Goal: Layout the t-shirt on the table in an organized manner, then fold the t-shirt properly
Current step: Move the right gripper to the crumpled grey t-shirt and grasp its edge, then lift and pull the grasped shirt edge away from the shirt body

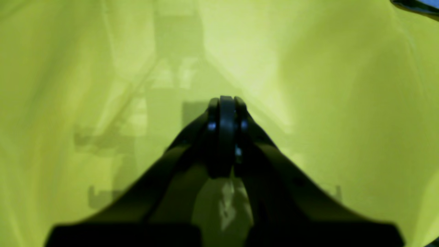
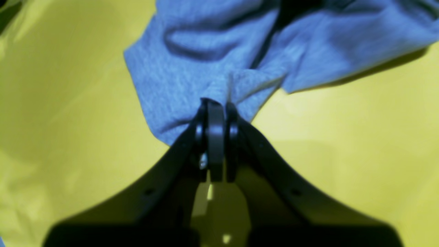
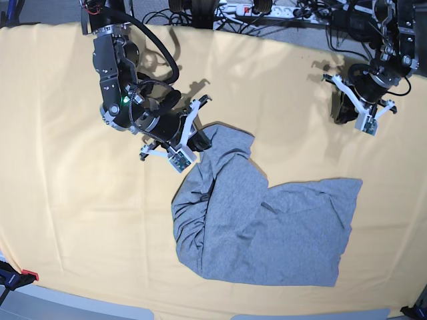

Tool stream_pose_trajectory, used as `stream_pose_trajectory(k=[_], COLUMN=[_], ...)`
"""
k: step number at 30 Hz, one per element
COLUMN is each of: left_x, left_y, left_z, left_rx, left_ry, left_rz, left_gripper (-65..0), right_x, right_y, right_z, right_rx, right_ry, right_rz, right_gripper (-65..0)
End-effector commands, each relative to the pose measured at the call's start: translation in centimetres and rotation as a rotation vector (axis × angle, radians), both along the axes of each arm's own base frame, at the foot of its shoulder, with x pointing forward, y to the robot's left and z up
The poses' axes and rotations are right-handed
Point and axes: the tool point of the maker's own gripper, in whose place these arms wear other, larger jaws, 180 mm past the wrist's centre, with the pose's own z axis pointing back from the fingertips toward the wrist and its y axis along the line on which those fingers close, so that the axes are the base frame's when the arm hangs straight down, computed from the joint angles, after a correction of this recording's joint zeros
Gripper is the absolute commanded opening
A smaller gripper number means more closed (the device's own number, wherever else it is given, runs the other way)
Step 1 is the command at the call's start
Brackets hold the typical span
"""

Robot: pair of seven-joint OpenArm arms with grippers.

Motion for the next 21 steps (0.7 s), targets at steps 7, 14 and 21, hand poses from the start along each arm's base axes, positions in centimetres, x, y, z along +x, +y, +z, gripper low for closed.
stream_pose_trajectory(k=[7, 14, 21], left_x=[0.4, 0.6, 0.5], left_y=[-0.4, -0.3, -0.3], left_z=[1.1, 1.4, 1.4], left_rx=[0.002, 0.013, 0.014], left_ry=[-0.036, -0.042, -0.038], left_rz=[-0.045, -0.072, -0.076], left_gripper=[-65.0, -65.0, -65.0], right_x=[1.1, -1.3, -5.8], right_y=[-3.5, -9.1, -13.0], right_z=[2.4, 2.6, 4.4], right_rx=[-0.152, -0.342, -0.473], right_ry=[-0.103, -0.153, -0.183], right_rz=[-0.113, -0.23, -0.288], right_gripper=[-65.0, -65.0, -65.0])
